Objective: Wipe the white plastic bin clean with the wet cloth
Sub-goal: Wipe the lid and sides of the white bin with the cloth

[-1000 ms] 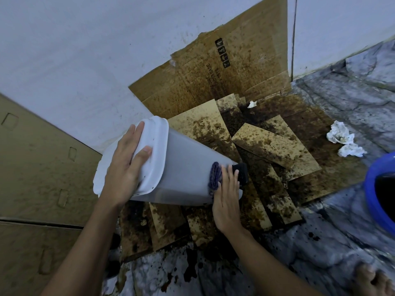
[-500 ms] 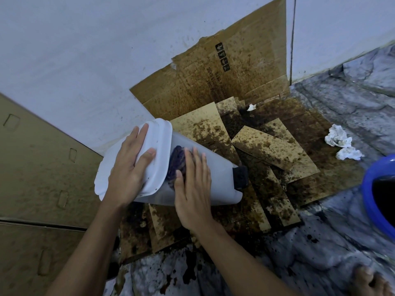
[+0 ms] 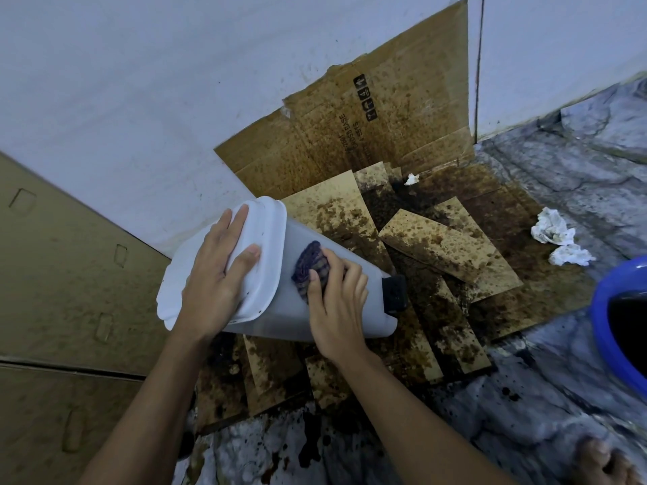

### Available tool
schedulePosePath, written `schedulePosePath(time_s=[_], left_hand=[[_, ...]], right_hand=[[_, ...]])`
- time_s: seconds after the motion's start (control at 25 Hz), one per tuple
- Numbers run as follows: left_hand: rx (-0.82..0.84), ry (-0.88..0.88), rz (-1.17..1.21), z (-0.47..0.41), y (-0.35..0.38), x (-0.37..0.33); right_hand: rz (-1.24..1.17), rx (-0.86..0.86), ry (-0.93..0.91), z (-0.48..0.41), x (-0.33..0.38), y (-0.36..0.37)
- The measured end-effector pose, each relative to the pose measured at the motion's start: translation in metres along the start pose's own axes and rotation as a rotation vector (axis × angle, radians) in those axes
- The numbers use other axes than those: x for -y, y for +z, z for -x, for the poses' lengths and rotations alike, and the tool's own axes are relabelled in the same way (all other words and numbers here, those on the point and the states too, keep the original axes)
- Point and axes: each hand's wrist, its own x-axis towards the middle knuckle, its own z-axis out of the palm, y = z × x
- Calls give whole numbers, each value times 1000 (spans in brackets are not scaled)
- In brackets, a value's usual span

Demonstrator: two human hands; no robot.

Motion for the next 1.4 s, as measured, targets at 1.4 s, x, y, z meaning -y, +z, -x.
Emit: schedulePosePath(time_s=[1.4], left_hand=[[-139, 91, 7, 2, 4, -35]], right_hand=[[-191, 216, -36, -42, 45, -74]])
